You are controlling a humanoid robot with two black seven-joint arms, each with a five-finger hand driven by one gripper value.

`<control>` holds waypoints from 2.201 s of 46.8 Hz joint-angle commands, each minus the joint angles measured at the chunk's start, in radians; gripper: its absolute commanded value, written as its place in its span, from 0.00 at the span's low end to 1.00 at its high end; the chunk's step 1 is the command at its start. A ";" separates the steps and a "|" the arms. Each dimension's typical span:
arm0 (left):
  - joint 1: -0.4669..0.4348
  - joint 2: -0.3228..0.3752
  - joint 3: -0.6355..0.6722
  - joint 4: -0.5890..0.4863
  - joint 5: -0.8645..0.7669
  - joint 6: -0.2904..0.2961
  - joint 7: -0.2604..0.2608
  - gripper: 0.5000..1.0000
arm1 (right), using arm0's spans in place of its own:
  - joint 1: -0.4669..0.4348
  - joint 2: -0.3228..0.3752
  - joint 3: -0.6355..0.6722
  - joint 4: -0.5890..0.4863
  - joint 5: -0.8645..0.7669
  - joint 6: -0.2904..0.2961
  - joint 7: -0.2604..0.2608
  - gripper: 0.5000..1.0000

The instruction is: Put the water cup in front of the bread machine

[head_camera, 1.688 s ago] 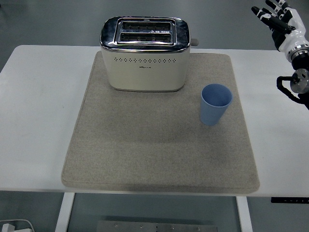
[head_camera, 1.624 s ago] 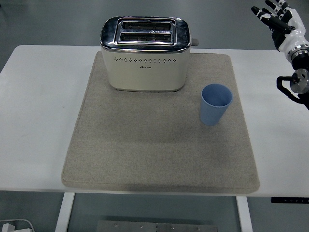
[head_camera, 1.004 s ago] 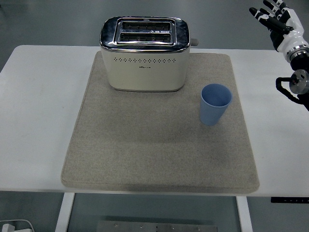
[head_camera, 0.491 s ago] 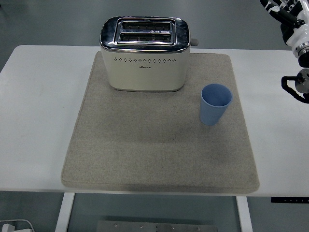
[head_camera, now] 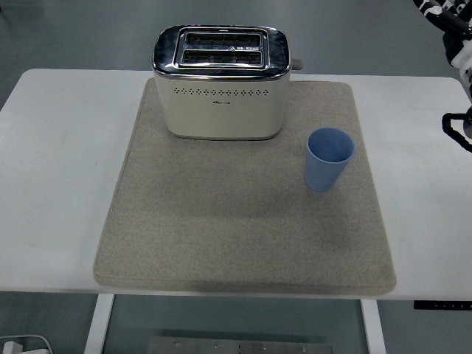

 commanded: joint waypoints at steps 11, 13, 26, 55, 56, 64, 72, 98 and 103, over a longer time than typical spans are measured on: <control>0.000 0.000 0.000 0.000 0.000 0.000 0.000 1.00 | -0.005 0.035 0.005 0.008 0.031 -0.011 -0.002 0.85; 0.000 0.000 0.000 0.000 0.000 0.000 0.000 1.00 | -0.003 0.039 0.005 0.011 0.031 -0.011 -0.002 0.85; 0.000 0.000 0.000 0.000 0.000 0.000 0.000 1.00 | -0.017 0.036 -0.003 0.022 0.032 -0.008 -0.015 0.85; 0.000 0.000 0.000 0.000 0.000 0.000 0.000 1.00 | -0.135 -0.251 -0.106 0.474 -0.247 -0.001 0.000 0.85; 0.000 0.000 0.000 0.000 0.000 0.000 0.000 1.00 | -0.146 -0.260 -0.106 0.485 -0.263 -0.001 0.002 0.85; 0.000 0.000 0.000 0.000 0.000 0.000 0.000 1.00 | -0.227 -0.352 -0.106 0.577 -0.363 0.000 0.072 0.85; 0.000 0.000 0.000 0.000 0.000 0.000 0.000 1.00 | -0.304 -0.402 -0.106 0.645 -0.426 0.018 0.081 0.85; 0.000 0.000 0.000 0.000 0.001 0.000 0.000 1.00 | -0.402 -0.412 -0.123 0.675 -0.670 0.014 0.124 0.85; 0.000 0.000 0.000 0.000 0.000 0.000 0.000 1.00 | -0.405 -0.404 -0.123 0.671 -0.669 0.011 0.115 0.85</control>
